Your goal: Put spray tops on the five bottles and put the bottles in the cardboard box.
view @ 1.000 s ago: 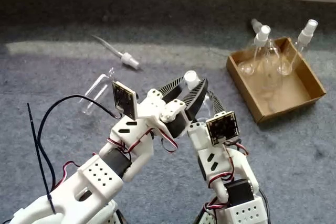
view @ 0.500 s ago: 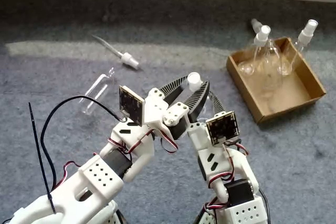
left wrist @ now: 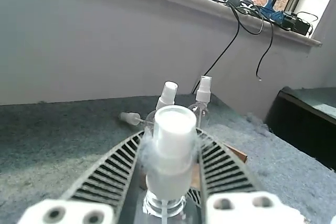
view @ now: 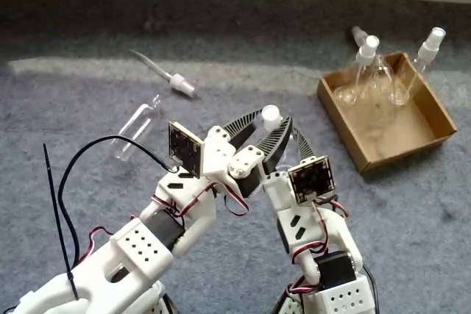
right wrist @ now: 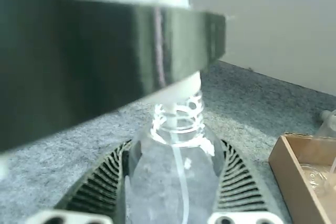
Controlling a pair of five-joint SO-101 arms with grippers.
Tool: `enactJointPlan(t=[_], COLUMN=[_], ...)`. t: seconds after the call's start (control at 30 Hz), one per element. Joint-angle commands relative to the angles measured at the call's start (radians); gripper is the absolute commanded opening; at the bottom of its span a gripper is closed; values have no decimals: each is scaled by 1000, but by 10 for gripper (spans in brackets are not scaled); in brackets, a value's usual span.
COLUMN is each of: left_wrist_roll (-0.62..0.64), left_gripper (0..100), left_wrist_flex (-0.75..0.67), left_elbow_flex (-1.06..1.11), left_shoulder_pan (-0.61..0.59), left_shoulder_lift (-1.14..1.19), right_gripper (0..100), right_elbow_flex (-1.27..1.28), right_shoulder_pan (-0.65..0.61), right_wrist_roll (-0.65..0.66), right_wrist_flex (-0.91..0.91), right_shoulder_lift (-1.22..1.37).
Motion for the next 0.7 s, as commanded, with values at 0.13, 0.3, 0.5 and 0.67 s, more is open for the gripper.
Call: enactJointPlan(t=[0.13,0.3,0.5,0.67], left_wrist_roll=[-8,-6,-5,-9], left_gripper=[5,5,5,7], left_wrist_flex=[430,519,396,350], left_elbow_flex=[-223,-259,-189,-168], left_shoulder_pan=[-5,-2,-2,-2], left_shoulder_lift=[4,4,4,4], right_gripper=[82,82,82,82], right_elbow_flex=[105,105,105,105], right_shoulder_pan=[-5,-2,-2,-2], right_wrist_roll=[8,8,8,8], right_wrist_flex=[-1,-2,-2,-2], right_shoulder_lift=[-13,-13,-13,-13])
